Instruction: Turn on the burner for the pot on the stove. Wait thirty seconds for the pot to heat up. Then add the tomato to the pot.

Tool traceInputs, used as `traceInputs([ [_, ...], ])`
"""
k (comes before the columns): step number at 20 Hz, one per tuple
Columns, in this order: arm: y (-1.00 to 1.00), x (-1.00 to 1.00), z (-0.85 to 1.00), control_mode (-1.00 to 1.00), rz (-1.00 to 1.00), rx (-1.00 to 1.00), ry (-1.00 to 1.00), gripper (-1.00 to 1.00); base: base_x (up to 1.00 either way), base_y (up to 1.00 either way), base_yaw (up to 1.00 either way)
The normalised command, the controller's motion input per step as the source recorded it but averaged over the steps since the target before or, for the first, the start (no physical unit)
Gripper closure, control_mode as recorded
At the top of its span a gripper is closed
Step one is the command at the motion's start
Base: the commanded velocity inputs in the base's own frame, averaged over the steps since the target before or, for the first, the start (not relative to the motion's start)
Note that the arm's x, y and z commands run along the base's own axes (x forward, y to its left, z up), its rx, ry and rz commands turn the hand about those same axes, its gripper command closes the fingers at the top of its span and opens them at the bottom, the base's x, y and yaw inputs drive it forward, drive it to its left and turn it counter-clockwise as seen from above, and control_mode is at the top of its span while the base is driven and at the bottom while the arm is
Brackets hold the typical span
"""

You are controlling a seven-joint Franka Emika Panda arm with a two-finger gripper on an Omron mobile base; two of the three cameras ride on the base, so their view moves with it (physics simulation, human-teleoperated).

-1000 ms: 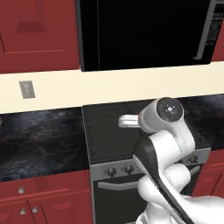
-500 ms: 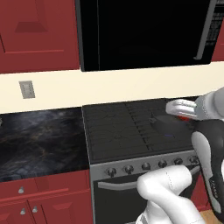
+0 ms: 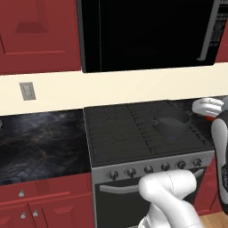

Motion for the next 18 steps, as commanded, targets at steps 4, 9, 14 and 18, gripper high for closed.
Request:
traceInputs([
  [4,0.00,0.06,-0.02,-1.00,-0.03,-0.06,0.00,1.00,0.00,0.00,0.00],
  [9,0.00,0.05,-0.14,-1.00,0.00,-0.06,0.05,1.00,0.00,0.00,0.00],
  [14,0.00,0.08,-0.16,-1.00,0.00,-0.07,0.12,1.00,0.00,0.00,0.00],
  [18,0.00,0.28,-0.12,-1.00,0.00,-0.03,0.02,1.00,0.00,0.00,0.00],
])
